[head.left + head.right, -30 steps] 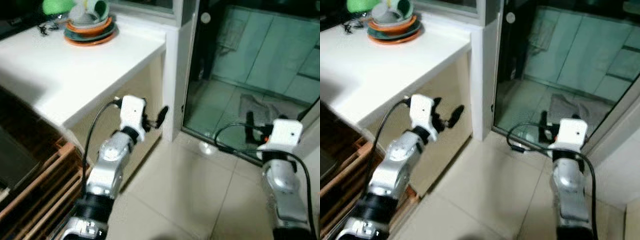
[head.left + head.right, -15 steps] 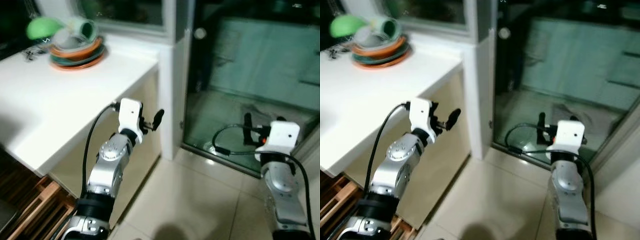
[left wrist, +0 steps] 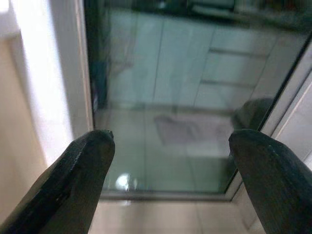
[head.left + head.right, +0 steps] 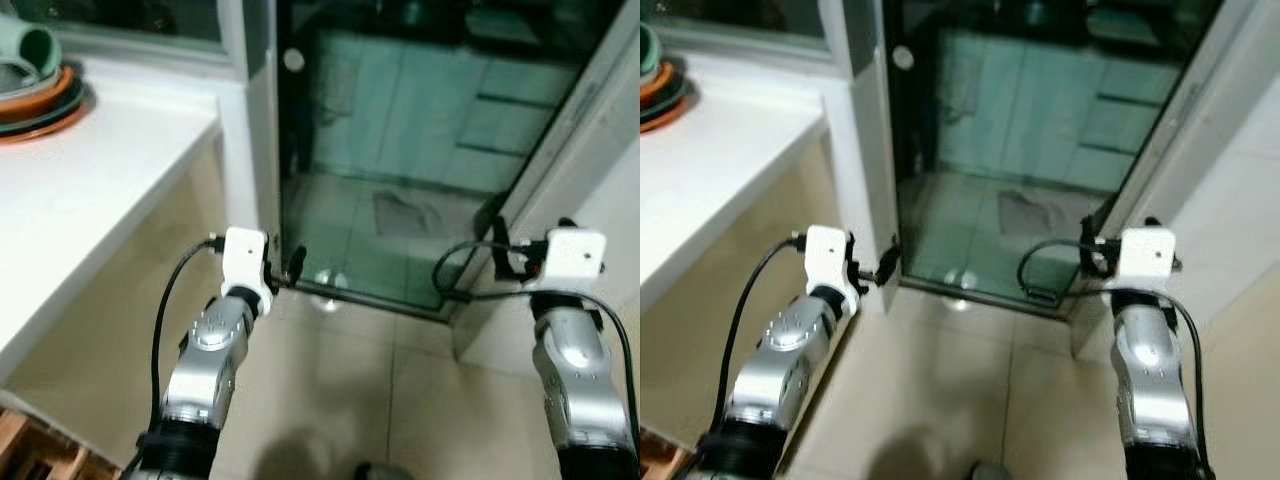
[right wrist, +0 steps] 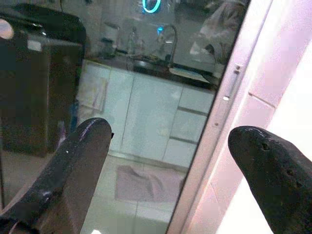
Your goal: Restocking fridge
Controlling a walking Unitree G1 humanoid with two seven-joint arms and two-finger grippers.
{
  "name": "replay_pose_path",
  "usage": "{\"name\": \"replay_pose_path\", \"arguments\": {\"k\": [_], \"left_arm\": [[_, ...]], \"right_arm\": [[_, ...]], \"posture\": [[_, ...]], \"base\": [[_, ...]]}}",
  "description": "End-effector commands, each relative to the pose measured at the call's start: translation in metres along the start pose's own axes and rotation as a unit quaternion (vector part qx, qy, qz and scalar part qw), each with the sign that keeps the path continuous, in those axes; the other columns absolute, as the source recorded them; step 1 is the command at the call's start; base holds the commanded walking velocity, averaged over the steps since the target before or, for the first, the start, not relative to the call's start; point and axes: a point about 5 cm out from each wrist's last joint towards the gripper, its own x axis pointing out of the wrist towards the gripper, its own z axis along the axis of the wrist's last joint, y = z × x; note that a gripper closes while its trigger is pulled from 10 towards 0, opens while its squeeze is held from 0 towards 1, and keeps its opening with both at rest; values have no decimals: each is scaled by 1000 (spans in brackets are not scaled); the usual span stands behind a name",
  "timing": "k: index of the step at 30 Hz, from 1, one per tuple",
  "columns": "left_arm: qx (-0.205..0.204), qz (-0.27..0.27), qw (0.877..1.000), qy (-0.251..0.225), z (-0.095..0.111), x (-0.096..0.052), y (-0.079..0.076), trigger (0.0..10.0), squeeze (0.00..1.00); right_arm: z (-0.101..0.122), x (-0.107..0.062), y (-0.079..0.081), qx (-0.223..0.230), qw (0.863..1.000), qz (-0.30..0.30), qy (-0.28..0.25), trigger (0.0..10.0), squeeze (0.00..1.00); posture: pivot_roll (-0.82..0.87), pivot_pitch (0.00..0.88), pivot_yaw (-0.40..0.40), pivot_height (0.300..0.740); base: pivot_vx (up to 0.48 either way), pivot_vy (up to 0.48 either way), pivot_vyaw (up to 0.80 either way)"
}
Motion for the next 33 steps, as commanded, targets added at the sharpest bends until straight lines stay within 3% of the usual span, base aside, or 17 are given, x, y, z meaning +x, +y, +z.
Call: {"name": "replay_pose_path", "arguments": {"k": [1, 2, 5, 7, 10, 15, 18, 21, 24, 26, 33], "left_arm": [[24, -1, 1000, -13, 3, -15, 9, 10000, 0], [24, -1, 1000, -13, 3, -15, 9, 10000, 0], [53, -16, 998, -23, 10, -39, 13, 10000, 0], [66, -19, 997, -23, 15, -49, 12, 10000, 0], [61, -14, 998, -30, 19, -52, 10, 10000, 0], [37, 10, 999, -19, 11, -51, 10, 10000, 0], [34, 24, 999, -27, 14, -56, 13, 10000, 0], [49, 30, 998, -27, 18, -68, 16, 10000, 0], [68, 28, 997, -28, 22, -80, 16, 10000, 0], [77, 37, 996, -39, 26, -77, 16, 10000, 0], [75, 32, 994, -75, 41, -54, 10, 10000, 0]], "right_arm": [[-1, -3, 3, 39, 999, 2, 4, 10000, 0], [-1, -3, 3, 39, 999, 2, 4, 10000, 0], [0, -15, 4, 105, 994, 0, 2, 10000, 0], [-2, -25, 9, 121, 993, 11, 9, 10000, 0], [-5, -36, 20, 122, 992, 36, 17, 10000, 0], [0, -32, 33, 123, 990, 71, 10, 10000, 0], [8, -32, 33, 139, 986, 88, 4, 10000, 0], [11, -43, 31, 192, 975, 107, 14, 10000, 0], [5, -54, 28, 195, 973, 120, 35, 10000, 0], [-6, -50, 27, 173, 977, 111, 55, 10000, 0], [4, -33, 35, 153, 979, 128, 35, 10000, 0]], "posture": [[-149, 0, -28, 740], [-149, 0, -28, 740], [-133, 0, -29, 740], [-120, 0, -32, 740], [-114, 0, -31, 740], [-117, 0, -30, 740], [-125, 0, -36, 740], [-122, 0, -39, 740], [-99, 0, -50, 740], [-85, 0, -58, 740], [-101, 0, -40, 740]], "base": [[0, 0, 0], [0, 0, 0], [0, 0, 0], [0, 0, 0], [0, 0, 0], [0, 0, 0], [0, 0, 0], [0, 0, 0], [0, 0, 0], [0, 0, 0], [0, 0, 0]]}}
